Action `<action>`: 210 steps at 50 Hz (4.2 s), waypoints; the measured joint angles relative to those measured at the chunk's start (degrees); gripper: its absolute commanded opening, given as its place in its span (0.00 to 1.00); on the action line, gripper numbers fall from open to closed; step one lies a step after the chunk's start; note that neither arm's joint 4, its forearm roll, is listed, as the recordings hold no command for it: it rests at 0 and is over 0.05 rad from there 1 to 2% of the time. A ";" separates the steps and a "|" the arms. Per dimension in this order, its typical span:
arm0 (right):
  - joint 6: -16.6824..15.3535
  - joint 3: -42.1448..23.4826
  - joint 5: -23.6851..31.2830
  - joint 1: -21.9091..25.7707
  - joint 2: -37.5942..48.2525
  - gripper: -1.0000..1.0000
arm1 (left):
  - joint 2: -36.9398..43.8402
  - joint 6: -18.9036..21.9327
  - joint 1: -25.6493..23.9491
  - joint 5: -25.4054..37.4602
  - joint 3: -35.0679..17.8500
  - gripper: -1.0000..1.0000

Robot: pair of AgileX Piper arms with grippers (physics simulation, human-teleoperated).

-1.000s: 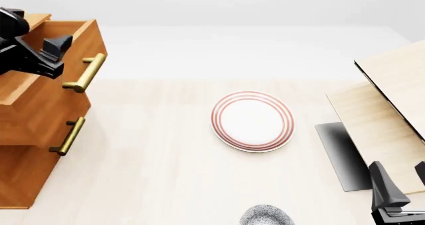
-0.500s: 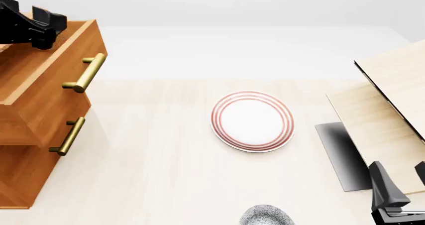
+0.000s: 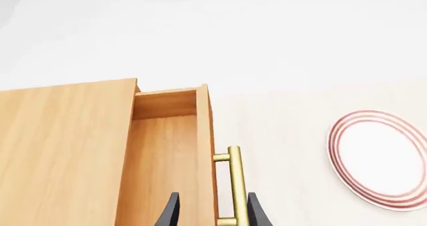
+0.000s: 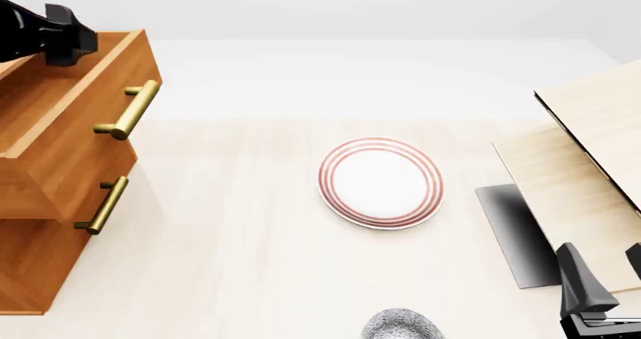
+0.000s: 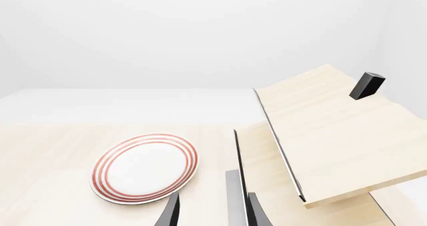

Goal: Open the top drawer of the cabinet and put the bowl in it.

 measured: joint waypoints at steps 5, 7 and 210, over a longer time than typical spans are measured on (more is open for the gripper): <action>0.00 0.00 0.00 0.00 0.00 1.00 | 0.92 -1.54 0.32 2.25 -0.69 1.00; 0.00 0.00 0.00 0.00 0.00 1.00 | 1.30 -2.10 0.35 3.10 -1.00 1.00; 0.00 0.00 0.00 0.00 0.00 1.00 | 10.94 -12.57 -16.45 8.50 0.19 1.00</action>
